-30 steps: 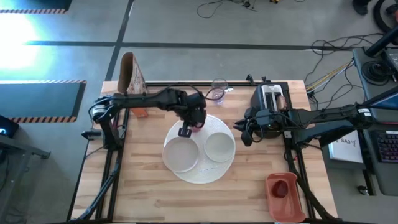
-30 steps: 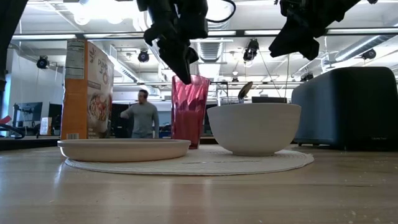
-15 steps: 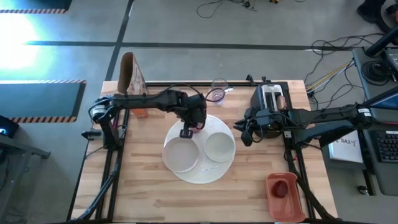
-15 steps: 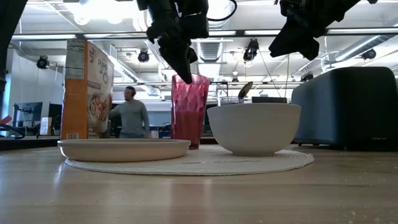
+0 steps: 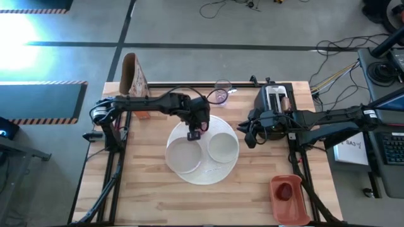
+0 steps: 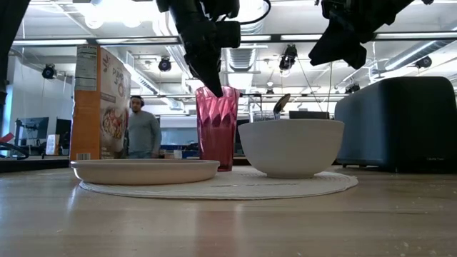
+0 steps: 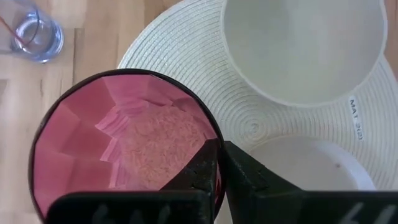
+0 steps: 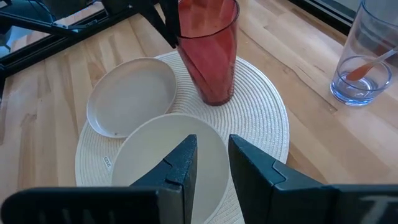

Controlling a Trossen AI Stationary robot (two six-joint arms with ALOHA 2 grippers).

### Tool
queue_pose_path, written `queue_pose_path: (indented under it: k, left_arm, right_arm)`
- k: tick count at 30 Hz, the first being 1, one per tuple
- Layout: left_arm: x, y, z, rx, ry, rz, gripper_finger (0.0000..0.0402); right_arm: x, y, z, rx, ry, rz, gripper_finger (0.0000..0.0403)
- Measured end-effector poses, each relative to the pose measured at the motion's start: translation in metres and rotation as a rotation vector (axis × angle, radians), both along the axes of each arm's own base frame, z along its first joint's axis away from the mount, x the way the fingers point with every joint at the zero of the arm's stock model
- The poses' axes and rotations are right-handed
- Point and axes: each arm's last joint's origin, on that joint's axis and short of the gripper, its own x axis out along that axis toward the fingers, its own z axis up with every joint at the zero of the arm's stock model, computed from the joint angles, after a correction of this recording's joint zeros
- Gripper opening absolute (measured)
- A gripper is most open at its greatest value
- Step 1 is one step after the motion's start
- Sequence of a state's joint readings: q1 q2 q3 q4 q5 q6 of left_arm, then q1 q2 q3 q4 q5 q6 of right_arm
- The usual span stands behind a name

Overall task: Arrange a breakfast setting
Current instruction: Put the pink cup on the placemat to the top right of the gray plate, then pour the cereal from the cereal box into the white bowl

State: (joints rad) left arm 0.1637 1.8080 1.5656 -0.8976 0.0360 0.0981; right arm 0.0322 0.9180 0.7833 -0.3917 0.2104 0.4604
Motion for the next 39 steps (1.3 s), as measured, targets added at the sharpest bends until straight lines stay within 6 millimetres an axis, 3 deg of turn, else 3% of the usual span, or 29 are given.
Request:
queue_pose_path:
  k: [8,20,32,39]
  left_arm:
    - [0.001,-0.004,0.0,-0.022,-0.017,0.051,0.0035]
    - [-0.029,-0.024,0.037,0.09,-0.106,0.155,0.0056]
    - [-0.079,-0.04,0.033,0.189,-0.173,0.462,0.0106]
    - [-0.101,-0.046,0.012,0.196,-0.173,0.602,0.0114]
  right_arm:
    - [0.0,0.0,0.0,0.0,0.0,0.0,0.0082]
    - [0.0,0.0,0.0,0.0,0.0,0.0,0.0082]
    - [0.0,0.0,0.0,0.0,0.0,0.0,0.0082]
    - [0.0,0.0,0.0,0.0,-0.005,0.0,0.0082]
